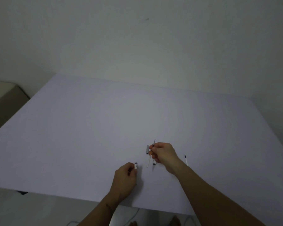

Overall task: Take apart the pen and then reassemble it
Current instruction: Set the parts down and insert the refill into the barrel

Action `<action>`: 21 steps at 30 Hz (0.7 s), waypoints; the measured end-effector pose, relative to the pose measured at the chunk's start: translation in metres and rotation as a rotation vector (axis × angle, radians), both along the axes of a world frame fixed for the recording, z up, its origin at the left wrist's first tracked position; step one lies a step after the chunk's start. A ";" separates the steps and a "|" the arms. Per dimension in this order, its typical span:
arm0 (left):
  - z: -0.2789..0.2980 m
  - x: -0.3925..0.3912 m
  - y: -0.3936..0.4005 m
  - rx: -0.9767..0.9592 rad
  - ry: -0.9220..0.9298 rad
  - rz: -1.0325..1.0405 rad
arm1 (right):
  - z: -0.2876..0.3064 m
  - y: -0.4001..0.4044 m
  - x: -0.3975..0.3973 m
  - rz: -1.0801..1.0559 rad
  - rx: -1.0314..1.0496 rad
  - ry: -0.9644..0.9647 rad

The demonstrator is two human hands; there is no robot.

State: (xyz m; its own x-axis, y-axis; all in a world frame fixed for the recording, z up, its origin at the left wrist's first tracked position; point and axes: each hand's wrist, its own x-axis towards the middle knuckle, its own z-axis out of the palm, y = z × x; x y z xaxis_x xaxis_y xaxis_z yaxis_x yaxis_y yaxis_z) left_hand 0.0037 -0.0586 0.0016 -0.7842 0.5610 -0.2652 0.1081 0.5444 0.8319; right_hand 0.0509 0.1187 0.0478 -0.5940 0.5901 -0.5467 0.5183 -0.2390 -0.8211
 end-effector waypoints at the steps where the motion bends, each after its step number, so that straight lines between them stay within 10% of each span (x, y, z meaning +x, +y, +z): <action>1: 0.001 0.000 0.000 0.004 -0.008 0.006 | -0.001 0.000 0.001 0.006 -0.004 -0.004; 21: 0.004 0.022 0.066 -0.011 0.012 0.004 | -0.023 0.098 0.115 -0.005 0.601 -0.525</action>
State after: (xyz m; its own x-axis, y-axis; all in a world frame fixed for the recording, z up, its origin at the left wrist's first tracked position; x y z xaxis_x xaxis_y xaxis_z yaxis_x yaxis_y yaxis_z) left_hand 0.0257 0.0074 0.0055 -0.7895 0.5552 -0.2618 0.1164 0.5542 0.8242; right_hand 0.1657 0.2164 0.0244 -0.3436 0.8746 -0.3421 0.8734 0.1637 -0.4587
